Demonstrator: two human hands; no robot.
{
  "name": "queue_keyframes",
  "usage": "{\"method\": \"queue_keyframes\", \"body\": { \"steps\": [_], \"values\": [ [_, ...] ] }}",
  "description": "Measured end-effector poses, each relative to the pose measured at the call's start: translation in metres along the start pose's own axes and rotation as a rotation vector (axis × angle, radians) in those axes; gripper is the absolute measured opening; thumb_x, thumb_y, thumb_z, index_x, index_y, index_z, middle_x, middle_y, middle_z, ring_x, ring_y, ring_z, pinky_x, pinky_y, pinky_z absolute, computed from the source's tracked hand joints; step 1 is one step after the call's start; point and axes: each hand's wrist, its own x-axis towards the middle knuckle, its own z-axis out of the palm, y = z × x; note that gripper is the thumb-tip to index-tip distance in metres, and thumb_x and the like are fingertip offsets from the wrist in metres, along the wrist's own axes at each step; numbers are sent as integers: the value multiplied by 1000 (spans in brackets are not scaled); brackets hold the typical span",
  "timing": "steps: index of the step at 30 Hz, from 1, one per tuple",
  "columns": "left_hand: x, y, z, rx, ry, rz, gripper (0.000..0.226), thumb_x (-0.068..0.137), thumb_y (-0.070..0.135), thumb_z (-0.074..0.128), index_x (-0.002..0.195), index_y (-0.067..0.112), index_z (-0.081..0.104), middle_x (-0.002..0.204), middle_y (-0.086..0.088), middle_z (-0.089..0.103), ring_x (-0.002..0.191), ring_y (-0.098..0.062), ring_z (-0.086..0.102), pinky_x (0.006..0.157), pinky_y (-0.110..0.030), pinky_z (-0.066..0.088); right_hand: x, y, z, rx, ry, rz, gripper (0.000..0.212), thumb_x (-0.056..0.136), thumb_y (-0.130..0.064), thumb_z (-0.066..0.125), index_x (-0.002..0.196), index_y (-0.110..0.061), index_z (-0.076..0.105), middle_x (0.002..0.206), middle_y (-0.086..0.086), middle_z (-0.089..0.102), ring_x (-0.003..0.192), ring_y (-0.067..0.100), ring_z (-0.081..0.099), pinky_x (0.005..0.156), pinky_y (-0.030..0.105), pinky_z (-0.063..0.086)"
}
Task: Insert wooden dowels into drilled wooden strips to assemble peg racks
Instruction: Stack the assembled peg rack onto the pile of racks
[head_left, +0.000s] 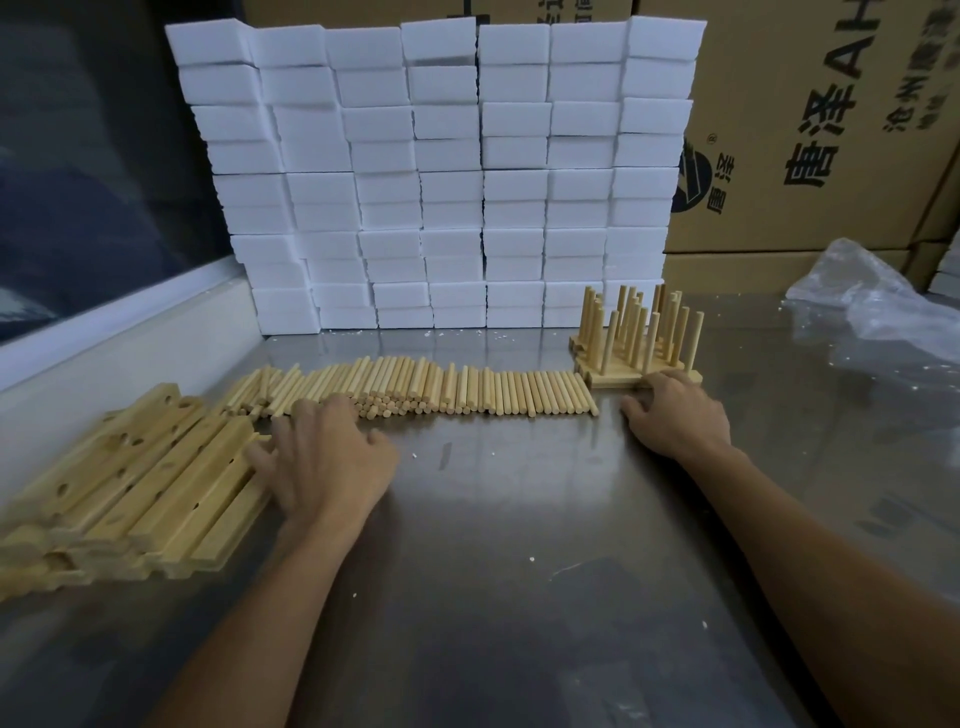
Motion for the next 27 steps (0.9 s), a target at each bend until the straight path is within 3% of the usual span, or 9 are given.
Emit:
{"method": "queue_keyframes", "body": {
  "steps": [2, 5, 9, 14, 18, 20, 27],
  "values": [
    [0, -4, -3, 170, -131, -77, 30, 83, 38, 62, 108, 22, 60, 124, -10, 55, 118, -31, 45, 96, -48, 29, 0, 0, 0, 4, -11, -1, 41, 93, -46, 49, 120, -16, 60, 125, 6, 56, 111, 30, 56, 96, 50, 46],
    [-1, -5, -3, 225, -206, -104, 32, 84, 40, 59, 110, 21, 60, 127, -10, 53, 122, -30, 42, 98, -49, 29, -1, -1, -1, 6, -21, 0, 42, 93, -46, 49, 121, -17, 60, 125, 4, 55, 112, 29, 56, 97, 51, 46],
    [-1, -1, -2, 92, -148, -5, 23, 86, 29, 63, 108, 22, 62, 116, -7, 59, 114, -30, 50, 94, -47, 34, -2, -1, -1, 8, -22, 0, 40, 94, -46, 48, 118, -17, 61, 122, 3, 55, 109, 29, 56, 95, 49, 45],
    [-6, 5, 1, -138, -196, 200, 26, 89, 10, 60, 113, 20, 62, 117, -5, 55, 107, -24, 51, 87, -36, 40, -2, -1, -2, 6, -27, -1, 39, 94, -46, 47, 116, -17, 61, 120, 3, 55, 108, 28, 56, 94, 49, 43],
    [-3, -1, 0, 151, -215, 76, 25, 89, 32, 59, 112, 24, 60, 120, -6, 58, 116, -30, 49, 95, -46, 37, -3, -1, -2, 4, -33, -2, 40, 95, -47, 47, 117, -17, 61, 120, 2, 54, 107, 27, 56, 94, 48, 44],
    [-3, -1, 0, 161, -247, 60, 25, 91, 34, 57, 112, 22, 63, 117, -6, 63, 114, -32, 51, 91, -44, 39, -4, -2, -3, -1, -33, -1, 40, 95, -46, 47, 117, -17, 61, 121, 3, 54, 107, 28, 56, 94, 48, 44],
    [-8, 10, 0, -239, 42, 312, 24, 99, 17, 55, 121, 11, 61, 109, -6, 63, 91, -27, 60, 70, -37, 44, -12, -17, -6, 98, 93, -1, 35, 94, -39, 54, 115, -13, 65, 123, 10, 60, 107, 30, 58, 97, 50, 47]
  ]
}}
